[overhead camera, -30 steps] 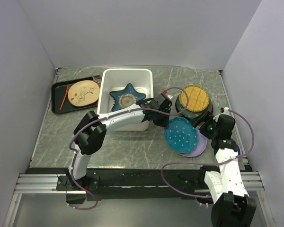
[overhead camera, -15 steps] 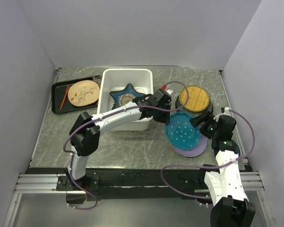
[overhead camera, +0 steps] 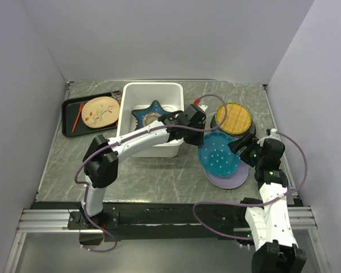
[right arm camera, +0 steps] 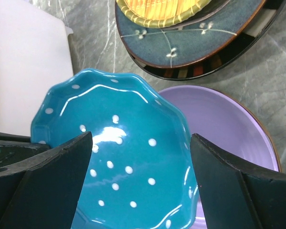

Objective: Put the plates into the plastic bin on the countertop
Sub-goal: Pick up the plate from the corner of the board.

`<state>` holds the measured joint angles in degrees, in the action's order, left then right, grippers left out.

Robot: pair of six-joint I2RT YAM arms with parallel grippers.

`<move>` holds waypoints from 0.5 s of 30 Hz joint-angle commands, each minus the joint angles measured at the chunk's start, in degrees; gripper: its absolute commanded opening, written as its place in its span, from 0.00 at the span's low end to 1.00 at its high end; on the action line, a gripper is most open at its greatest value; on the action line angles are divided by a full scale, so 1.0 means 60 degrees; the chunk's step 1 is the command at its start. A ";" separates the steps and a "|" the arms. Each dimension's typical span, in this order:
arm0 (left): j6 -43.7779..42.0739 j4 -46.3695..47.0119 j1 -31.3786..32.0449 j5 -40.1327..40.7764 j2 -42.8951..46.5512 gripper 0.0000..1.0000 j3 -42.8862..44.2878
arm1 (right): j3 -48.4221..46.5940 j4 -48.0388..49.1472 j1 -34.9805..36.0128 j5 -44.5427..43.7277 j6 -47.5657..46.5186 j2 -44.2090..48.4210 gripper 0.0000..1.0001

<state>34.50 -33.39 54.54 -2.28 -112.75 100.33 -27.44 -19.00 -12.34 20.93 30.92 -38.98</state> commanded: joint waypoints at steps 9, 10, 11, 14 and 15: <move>-0.0037 0.0643 -0.0360 0.0132 0.1564 0.01 0.0797 | -0.0465 0.0018 0.0035 0.0247 -0.0055 0.0271 0.89; -0.0095 0.0556 -0.0389 0.0161 0.1594 0.01 0.0855 | -0.0451 0.0033 0.0035 0.0262 -0.0012 0.0300 0.89; -0.0168 0.0468 -0.0477 0.0335 0.1609 0.01 0.0914 | -0.0436 0.0018 0.0035 0.0306 -0.0011 0.0315 0.89; -0.0242 0.0276 -0.0769 0.0337 0.1755 0.01 0.0900 | -0.0422 0.0033 0.0035 0.0394 0.0018 0.0359 0.89; -0.0242 0.0305 -0.0857 0.0351 0.1813 0.01 0.0842 | -0.0422 0.0033 0.0049 0.0423 0.0018 0.0388 0.90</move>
<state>32.84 -36.51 51.55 0.38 -108.77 101.10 -27.46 -19.35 -12.36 22.15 30.85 -37.78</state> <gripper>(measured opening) 0.151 0.896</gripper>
